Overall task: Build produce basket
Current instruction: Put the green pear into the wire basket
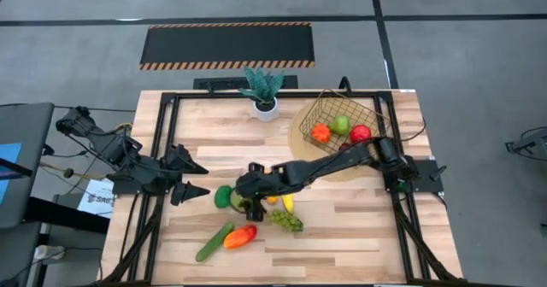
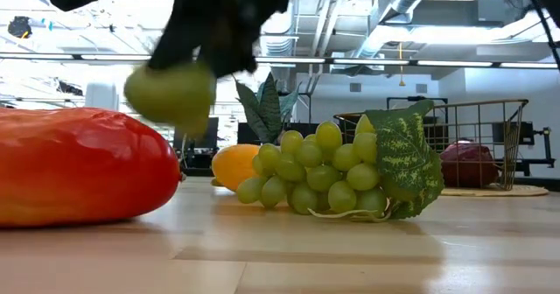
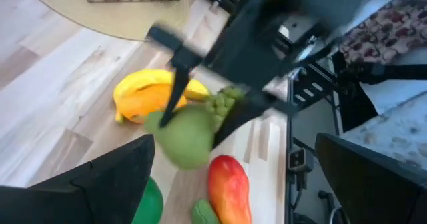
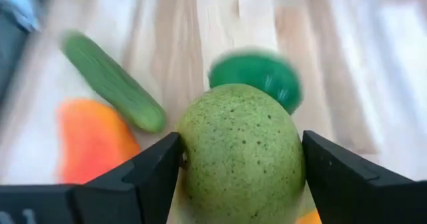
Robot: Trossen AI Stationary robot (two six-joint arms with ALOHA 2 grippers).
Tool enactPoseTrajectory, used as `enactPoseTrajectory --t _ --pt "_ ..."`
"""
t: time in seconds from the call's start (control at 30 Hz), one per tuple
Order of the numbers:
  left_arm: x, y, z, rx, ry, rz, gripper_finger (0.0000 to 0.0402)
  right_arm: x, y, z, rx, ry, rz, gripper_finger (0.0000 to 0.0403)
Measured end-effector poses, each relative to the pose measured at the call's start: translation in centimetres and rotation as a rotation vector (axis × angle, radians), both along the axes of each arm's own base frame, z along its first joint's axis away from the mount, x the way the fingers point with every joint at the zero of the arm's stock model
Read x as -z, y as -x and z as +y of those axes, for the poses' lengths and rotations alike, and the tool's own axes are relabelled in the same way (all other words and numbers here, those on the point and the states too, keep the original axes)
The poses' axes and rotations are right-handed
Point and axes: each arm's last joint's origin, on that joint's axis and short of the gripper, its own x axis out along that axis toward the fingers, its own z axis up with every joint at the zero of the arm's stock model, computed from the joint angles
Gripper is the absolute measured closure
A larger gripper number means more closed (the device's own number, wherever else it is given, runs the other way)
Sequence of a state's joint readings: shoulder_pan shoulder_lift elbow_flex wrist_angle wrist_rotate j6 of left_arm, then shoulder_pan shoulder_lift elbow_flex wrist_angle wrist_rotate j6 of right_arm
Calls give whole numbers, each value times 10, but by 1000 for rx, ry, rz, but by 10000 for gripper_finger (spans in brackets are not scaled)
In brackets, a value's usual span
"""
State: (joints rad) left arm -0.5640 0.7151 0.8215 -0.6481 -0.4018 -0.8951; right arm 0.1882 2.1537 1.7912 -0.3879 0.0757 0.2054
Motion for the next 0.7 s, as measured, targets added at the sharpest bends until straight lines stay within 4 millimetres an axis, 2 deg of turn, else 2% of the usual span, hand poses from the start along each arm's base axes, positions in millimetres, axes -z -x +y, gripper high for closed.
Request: enactPoseTrajectory --t 0.17,0.33,0.5,0.7 --pt "0 0 1 -48 -16 -13 3 -61 26 -22 37 29 -57 116" --pt "0 0 3 -101 -8 -23 3 -108 68 -57 186 125 2 116" --pt "1 0 5 -146 -23 -15 3 -141 115 -89 354 232 96 116" --pt "2 1 6 -196 -43 -16 3 -158 170 -122 543 296 264 116"
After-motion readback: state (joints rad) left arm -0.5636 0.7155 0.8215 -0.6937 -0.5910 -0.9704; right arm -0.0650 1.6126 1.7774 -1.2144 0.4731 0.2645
